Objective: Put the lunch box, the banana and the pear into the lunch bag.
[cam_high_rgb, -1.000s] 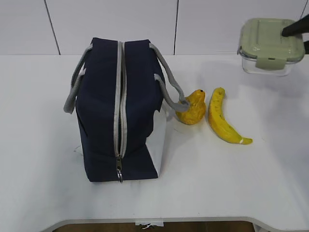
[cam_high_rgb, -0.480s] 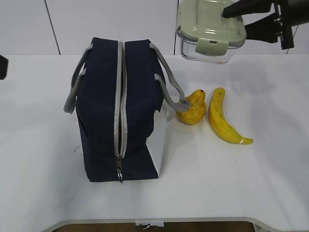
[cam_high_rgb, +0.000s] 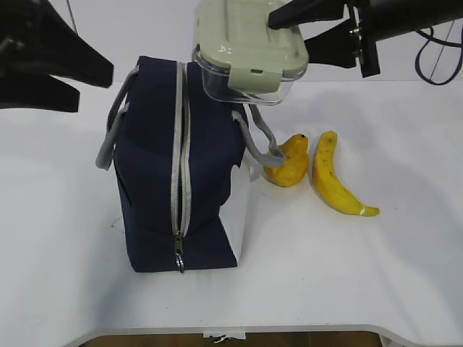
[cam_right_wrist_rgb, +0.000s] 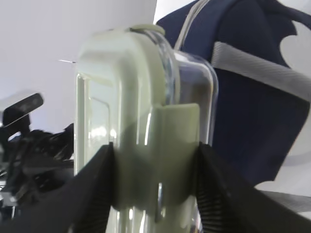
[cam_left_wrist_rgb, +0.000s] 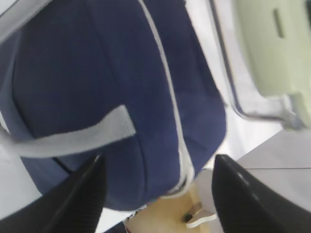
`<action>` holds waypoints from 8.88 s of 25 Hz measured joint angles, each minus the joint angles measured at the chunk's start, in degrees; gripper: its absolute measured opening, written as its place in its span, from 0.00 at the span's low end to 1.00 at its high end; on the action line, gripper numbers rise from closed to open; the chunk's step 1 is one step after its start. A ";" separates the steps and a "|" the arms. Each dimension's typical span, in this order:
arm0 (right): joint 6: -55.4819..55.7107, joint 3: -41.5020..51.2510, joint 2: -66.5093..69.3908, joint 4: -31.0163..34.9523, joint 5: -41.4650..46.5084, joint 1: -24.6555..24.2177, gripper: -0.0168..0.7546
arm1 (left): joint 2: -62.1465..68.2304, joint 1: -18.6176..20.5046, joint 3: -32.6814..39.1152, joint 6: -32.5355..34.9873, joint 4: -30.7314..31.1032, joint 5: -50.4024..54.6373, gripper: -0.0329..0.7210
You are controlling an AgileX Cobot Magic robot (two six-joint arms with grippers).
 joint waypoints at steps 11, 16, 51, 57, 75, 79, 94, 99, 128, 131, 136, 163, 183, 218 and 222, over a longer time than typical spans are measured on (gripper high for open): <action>0.00 0.00 0.00 1.43 -1.68 1.75 0.50 | 12.19 -3.84 -3.92 0.59 3.49 -2.92 0.51; 0.00 0.00 0.00 4.88 -1.68 1.79 0.50 | 12.27 -3.91 -4.26 0.59 3.76 -2.92 0.09; -1.42 0.00 8.42 -7.13 -14.34 10.94 0.50 | 12.27 -3.91 -4.51 0.71 1.99 -2.12 0.06; -4.71 0.00 8.82 -7.46 -16.53 15.03 0.50 | 12.27 -3.91 -4.51 0.71 1.05 -0.92 0.06; -10.25 0.00 17.76 -4.61 -24.40 16.11 0.50 | 12.27 -3.91 -4.60 0.71 5.36 3.02 0.06; -10.48 0.00 19.78 -3.82 -25.61 16.11 0.50 | 12.27 -3.91 -4.60 0.71 6.92 3.02 0.06; -10.78 -0.71 23.17 -2.12 -27.25 16.11 0.50 | 12.62 -3.91 -4.60 0.71 7.61 3.02 0.06; -10.78 -0.75 23.17 -2.12 -27.25 16.11 0.50 | 12.62 -3.91 -4.60 0.71 7.61 3.02 0.06; -7.92 -11.90 20.35 -13.58 -9.67 12.07 0.73 | 12.62 -3.91 -4.60 0.71 8.20 3.52 0.06; -4.78 -15.81 20.35 -17.83 -5.01 12.07 0.73 | 12.62 -3.91 -4.60 0.71 8.20 3.54 0.06; 0.39 -22.22 20.35 -25.11 0.18 12.07 0.73 | 12.62 -3.91 -4.60 0.71 8.32 3.54 0.06; 28.33 -22.73 5.87 -72.54 3.29 6.78 0.72 | 12.62 -3.91 -4.60 0.71 10.90 4.66 0.06; 32.78 -21.17 21.53 -64.74 -3.79 3.48 0.72 | 12.62 -3.91 -4.60 0.71 11.03 4.70 0.06; 33.05 -21.17 29.35 -60.21 -8.81 3.48 0.62 | 12.62 -3.91 -4.60 0.71 11.03 5.37 0.06; 33.05 -22.08 29.37 -61.35 -5.48 3.48 0.40 | 12.62 -3.91 -4.60 0.72 11.03 5.37 0.06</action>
